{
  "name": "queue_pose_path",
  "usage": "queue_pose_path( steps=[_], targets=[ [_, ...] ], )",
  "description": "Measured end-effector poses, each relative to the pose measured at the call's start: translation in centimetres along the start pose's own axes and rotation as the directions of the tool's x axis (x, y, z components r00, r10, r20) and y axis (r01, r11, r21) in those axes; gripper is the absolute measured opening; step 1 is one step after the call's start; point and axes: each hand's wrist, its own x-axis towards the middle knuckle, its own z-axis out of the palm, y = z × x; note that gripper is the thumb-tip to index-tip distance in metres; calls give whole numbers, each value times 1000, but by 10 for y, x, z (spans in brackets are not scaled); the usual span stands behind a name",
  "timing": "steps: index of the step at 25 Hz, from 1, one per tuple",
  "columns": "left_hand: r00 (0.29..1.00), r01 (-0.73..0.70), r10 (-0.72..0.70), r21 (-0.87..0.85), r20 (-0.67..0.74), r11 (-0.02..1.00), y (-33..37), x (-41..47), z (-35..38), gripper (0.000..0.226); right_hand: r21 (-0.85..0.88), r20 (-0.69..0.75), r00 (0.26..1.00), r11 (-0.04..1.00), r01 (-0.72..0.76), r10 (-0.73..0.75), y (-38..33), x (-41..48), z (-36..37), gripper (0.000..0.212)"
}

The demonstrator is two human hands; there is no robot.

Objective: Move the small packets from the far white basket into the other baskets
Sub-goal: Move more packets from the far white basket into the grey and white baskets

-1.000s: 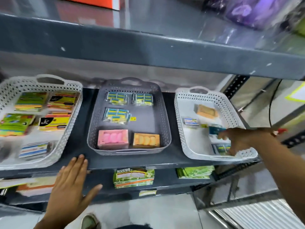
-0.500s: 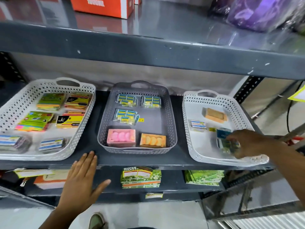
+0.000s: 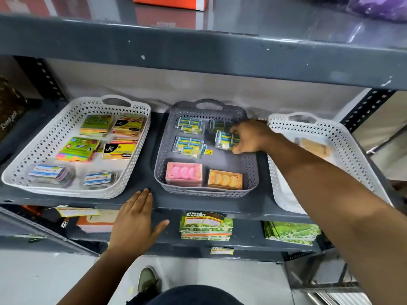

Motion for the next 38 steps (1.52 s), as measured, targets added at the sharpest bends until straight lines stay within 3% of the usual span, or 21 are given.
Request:
queue_pose_path(
  steps=[3, 7, 10, 12, 14, 17, 20, 23, 26, 30, 35, 38],
  targets=[
    [999, 25, -25, 2, -21, 1000, 4, 8, -2, 74, -98, 73, 997, 995, -10, 18, -7, 18, 16, 67],
    [999, 40, -40, -14, -14, 999, -1, 15, -4, 67, -190, 37, 999, 982, -7, 15, -7, 22, 32, 55],
    [999, 23, -24, -13, -26, 1000, -9, 19, -3, 63, 17, 25, 999, 999, 30, -30, 7, 16, 24, 54],
    [1000, 16, -16, -14, -22, 1000, -10, 21, -2, 60, 217, -169, 985, 974, 66, -29, 36, 3, 3, 45],
    [999, 19, -20, -14, -30, 1000, -8, 21, -4, 58, 259, -281, 958, 966, 26, 50, 84, -17, -11, 38],
    [999, 4, -4, 4, -54, 1000, -5, 18, -7, 62, 234, -41, 981, 956, -174, 188, 138, -55, 1, 53],
    [998, 1, 0, 15, -58, 1000, -6, 16, -6, 65, 151, 129, 965, 957, -247, 229, 153, -79, 37, 72],
    [999, 34, -34, -3, -40, 999, -9, 17, -2, 62, 192, 127, 957, 940, -283, 262, 153, -87, 53, 83],
    [998, 48, -49, -4, -47, 999, -10, 18, 1, 61, 209, 65, 970, 948, -241, 233, 152, -86, 64, 73],
    [996, 53, -52, 3, -73, 999, -9, 15, 2, 66, 274, -15, 954, 919, -285, 300, 157, -83, 52, 62],
    [996, 7, -8, -14, -90, 1000, -8, 8, 0, 73, 387, -171, 952, 905, -174, 256, 115, -45, -19, 74],
    [994, -6, 4, -23, -111, 1000, -8, 2, 3, 75, 391, -185, 982, 919, 49, 27, 43, 1, -47, 78]
  ],
)
